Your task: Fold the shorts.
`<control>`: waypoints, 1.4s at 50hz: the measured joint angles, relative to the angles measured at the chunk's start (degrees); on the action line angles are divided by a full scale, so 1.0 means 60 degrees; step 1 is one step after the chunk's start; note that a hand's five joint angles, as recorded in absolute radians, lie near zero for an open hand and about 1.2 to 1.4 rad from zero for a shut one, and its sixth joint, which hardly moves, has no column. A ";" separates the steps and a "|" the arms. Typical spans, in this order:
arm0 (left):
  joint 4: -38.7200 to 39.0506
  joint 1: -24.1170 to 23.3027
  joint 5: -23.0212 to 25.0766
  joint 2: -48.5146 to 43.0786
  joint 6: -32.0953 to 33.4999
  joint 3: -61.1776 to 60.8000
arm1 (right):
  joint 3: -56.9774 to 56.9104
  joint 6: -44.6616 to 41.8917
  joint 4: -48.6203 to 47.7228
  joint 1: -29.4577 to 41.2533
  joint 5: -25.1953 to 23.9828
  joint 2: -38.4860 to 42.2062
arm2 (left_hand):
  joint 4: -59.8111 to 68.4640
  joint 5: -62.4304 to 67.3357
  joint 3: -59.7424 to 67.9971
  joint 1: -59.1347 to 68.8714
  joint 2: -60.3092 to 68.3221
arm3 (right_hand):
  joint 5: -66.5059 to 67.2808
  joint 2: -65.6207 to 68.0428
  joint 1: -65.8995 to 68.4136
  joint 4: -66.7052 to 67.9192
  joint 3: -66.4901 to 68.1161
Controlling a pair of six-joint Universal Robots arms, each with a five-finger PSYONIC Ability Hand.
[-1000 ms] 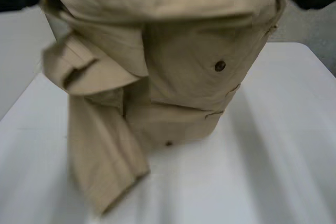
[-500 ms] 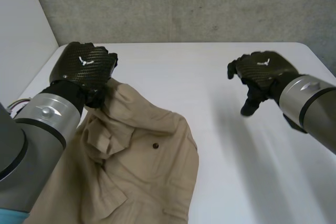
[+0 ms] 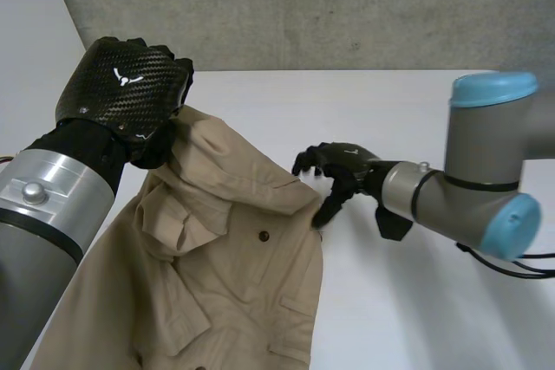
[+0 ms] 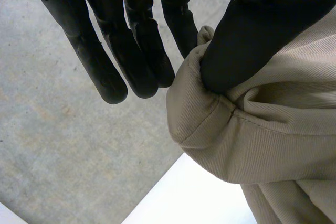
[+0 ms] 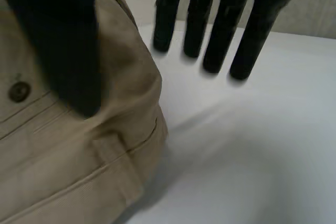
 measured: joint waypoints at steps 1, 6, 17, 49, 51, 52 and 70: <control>0.0006 -0.0017 0.0010 0.0017 0.0002 0.0008 | -0.0259 0.0093 -0.0118 0.0098 0.0026 0.0250 | 0.0000 0.0001 0.0000 0.0000 0.0000 | 0.1858 0.2038 0.1939 0.1968 0.1966; 0.0091 0.0062 0.0095 -0.0138 0.0039 0.0214 | -0.1357 0.0206 -0.0330 0.0275 0.0295 0.0561 | 0.0001 0.0001 0.0002 0.0000 0.0003 | 0.6343 0.6807 0.5261 0.6816 0.6779; 0.0725 0.0903 0.0387 -0.1634 0.0088 0.2827 | -0.3738 0.0001 -0.1508 0.0262 0.2302 -0.1053 | 0.0005 0.0001 0.0031 0.0001 0.0021 | 0.6400 0.6810 0.5315 0.6915 0.6825; 0.2382 0.1680 0.1201 -0.5148 0.0080 -0.0045 | 0.4049 -0.3772 -0.4073 0.0399 0.3768 -0.2494 | -0.6345 -0.5902 -0.6216 -0.5891 -0.6326 | 0.6648 0.6913 0.5315 0.6922 0.6874; 0.2362 0.1682 0.1173 -0.5161 0.0073 -0.0160 | 0.4131 -0.3754 -0.4073 0.0384 0.3810 -0.2372 | -0.6678 -0.6246 -0.6481 -0.5911 -0.6594 | 0.6648 0.6912 0.5398 0.6923 0.6874; 0.2356 0.1684 0.1164 -0.5111 0.0066 -0.0192 | 0.4150 -0.3744 -0.4072 0.0375 0.3823 -0.2355 | -0.6707 -0.6281 -0.6500 -0.5910 -0.6627 | 0.6649 0.6912 0.5400 0.6922 0.6874; 0.1658 0.1882 0.0107 -0.1149 -0.1687 -0.2222 | 0.4563 -0.2679 -0.4016 0.0278 0.3992 -0.2805 | -0.7327 -0.6880 -0.7116 -0.6325 -0.7194 | 0.6649 0.6912 0.5400 0.6923 0.6874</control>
